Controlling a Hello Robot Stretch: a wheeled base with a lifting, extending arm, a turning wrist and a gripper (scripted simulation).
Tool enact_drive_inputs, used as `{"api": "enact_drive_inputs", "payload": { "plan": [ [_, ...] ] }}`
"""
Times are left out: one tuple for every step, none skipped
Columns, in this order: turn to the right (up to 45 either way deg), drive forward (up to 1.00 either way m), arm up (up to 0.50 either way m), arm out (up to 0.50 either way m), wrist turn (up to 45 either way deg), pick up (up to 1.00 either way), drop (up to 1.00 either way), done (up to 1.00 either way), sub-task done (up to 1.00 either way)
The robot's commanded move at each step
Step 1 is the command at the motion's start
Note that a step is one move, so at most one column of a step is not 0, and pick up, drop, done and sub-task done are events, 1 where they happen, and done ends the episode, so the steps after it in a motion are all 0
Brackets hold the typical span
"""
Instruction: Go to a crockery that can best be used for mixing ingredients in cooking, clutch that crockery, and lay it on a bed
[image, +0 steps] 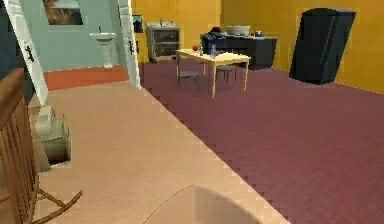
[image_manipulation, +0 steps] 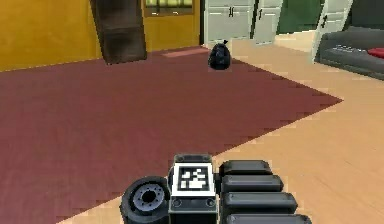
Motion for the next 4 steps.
{"api": "enact_drive_inputs", "payload": {
  "plan": [
    [0.0, 0.85, 0.00, 0.00, 0.0, 0.00, 0.00, 0.00, 0.00],
    [-27.0, 0.00, 0.00, 0.00, 0.0, 0.00, 0.00, 0.00, 0.00],
    [0.0, 1.00, 0.00, 0.00, 0.0, 0.00, 0.00, 0.00, 0.00],
    [-3.0, 0.00, 0.00, 0.00, 0.0, 0.00, 0.00, 0.00, 0.00]
  ]
}}
